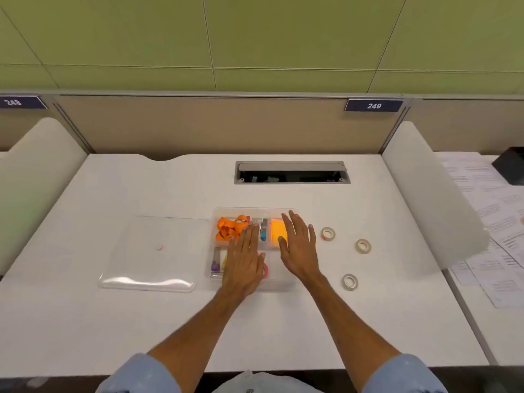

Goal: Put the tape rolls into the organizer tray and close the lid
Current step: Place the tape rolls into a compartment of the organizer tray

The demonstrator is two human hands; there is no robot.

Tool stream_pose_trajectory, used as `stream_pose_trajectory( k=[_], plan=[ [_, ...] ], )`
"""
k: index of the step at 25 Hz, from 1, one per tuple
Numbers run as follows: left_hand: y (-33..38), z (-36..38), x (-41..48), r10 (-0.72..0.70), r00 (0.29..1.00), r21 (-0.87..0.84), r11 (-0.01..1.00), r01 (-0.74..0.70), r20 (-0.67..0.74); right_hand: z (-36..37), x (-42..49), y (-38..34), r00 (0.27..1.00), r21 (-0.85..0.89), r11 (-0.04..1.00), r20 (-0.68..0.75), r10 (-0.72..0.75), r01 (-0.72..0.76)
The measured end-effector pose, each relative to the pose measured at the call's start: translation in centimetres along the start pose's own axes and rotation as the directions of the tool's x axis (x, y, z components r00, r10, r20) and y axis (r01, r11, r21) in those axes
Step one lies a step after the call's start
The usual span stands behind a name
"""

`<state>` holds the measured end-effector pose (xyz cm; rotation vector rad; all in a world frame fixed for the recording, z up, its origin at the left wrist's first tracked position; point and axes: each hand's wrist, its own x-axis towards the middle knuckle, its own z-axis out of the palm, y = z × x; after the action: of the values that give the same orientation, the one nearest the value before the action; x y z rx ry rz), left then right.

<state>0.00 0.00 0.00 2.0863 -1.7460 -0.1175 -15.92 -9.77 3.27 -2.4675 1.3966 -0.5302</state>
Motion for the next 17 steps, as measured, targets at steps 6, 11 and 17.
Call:
stream_pose_trajectory(
  k=[6, 11, 17],
  plan=[
    [1.1, 1.3, -6.7, 0.107, 0.990, -0.024, 0.994, -0.105, 0.088, 0.2, -6.3, 2.0, 0.958, 0.108, 0.963, -0.117, 0.261, -0.249],
    [1.7, 1.7, -9.8, 0.132, 0.972, 0.025, 0.990, -0.140, 0.195, 0.2, -9.5, 5.0, 0.863, 0.211, 0.851, -0.054, 0.502, -0.481],
    [1.3, 2.4, -10.4, 0.102, 0.976, 0.034, 0.993, -0.111, 0.191, 1.1, -11.1, 5.8, 0.885, 0.105, 0.879, 0.013, 0.466, -0.465]
  ],
)
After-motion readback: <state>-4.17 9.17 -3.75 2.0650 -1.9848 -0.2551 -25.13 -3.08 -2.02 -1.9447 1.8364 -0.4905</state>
